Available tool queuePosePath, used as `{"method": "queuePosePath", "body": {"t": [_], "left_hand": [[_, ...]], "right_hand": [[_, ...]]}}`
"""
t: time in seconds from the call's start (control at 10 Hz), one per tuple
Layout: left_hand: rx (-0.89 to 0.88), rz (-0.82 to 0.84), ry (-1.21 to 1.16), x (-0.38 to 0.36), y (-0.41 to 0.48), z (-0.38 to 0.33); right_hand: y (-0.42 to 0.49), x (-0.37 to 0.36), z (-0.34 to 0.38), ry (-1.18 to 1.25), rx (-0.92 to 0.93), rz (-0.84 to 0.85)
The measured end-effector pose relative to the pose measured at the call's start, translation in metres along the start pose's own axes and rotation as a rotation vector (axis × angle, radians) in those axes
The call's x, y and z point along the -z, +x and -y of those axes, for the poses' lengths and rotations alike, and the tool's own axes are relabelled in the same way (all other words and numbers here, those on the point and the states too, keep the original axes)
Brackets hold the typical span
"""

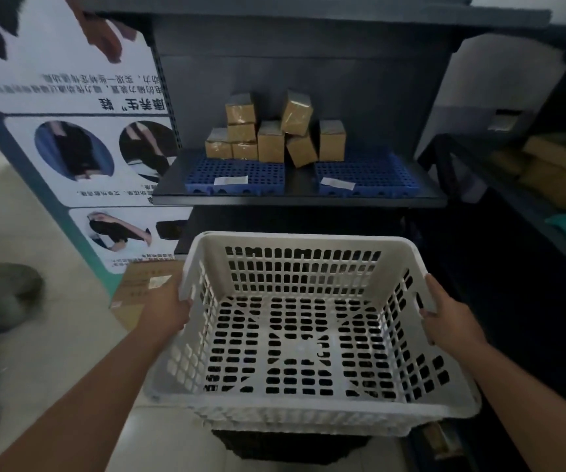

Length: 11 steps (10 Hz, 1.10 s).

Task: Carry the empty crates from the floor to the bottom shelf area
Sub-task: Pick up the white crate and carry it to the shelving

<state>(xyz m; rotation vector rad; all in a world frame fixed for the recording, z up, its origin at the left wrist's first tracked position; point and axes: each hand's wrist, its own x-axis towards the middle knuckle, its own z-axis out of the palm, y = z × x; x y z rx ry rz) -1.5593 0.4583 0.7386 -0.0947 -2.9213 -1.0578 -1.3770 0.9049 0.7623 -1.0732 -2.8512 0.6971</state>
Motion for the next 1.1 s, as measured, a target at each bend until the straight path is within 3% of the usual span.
{"method": "queuePosePath", "body": {"t": [0.4,0.8,1.0,1.1], "left_hand": [[0.062,0.136,0.053,-0.021,0.052,-0.005],[0.124,0.117,0.036,-0.025,0.056,-0.005],[0.087,0.158,0.163,-0.018,0.051,-0.008],[0.003,0.129,0.243,-0.005,0.051,-0.015]], "right_hand": [[0.049,-0.017,0.005,0.031,-0.052,0.061],[0.057,-0.022,0.000,0.123,-0.070,0.045],[0.051,-0.017,0.009,-0.143,0.001,0.050],[0.036,-0.003,0.014,-0.155,0.106,-0.052]]}}
